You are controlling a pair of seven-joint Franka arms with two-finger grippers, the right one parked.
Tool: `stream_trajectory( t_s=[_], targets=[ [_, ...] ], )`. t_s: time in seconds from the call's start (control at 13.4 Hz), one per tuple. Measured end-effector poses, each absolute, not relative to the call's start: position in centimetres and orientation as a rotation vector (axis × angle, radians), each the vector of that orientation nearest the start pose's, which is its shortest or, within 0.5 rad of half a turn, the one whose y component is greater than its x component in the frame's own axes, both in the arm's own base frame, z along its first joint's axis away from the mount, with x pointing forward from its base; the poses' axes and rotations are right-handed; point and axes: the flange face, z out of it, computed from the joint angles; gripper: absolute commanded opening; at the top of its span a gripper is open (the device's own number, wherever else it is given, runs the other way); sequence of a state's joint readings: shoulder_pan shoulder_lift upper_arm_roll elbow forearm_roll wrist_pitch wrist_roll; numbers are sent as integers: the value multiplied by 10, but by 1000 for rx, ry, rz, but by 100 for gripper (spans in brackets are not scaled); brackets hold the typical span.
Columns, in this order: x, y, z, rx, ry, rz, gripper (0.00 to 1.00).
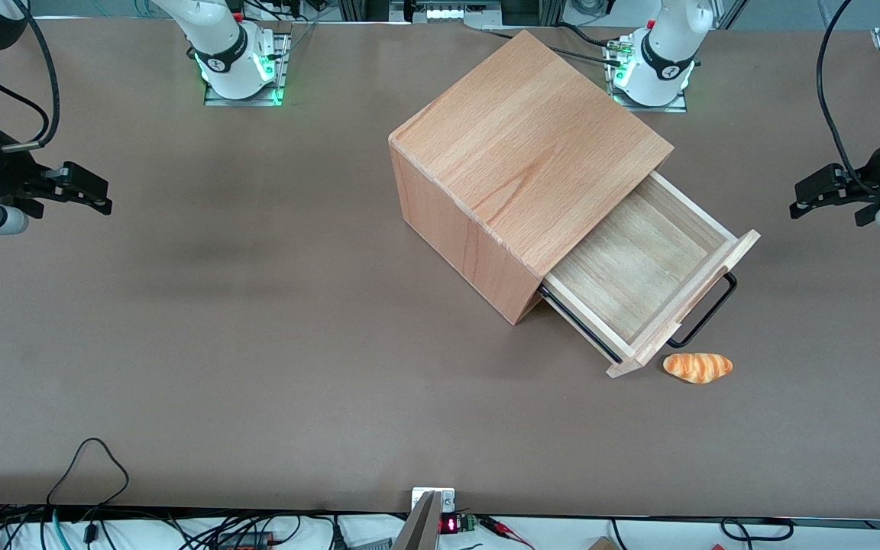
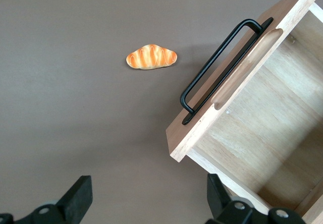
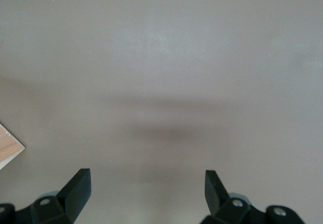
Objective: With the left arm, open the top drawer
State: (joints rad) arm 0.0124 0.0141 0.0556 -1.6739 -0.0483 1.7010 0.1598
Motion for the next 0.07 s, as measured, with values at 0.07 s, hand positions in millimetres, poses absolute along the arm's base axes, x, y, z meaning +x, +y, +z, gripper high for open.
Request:
stream_trajectory(
  t_s=[0.07],
  targets=[
    [566,34,579,-3184,135,-29,100]
  ],
)
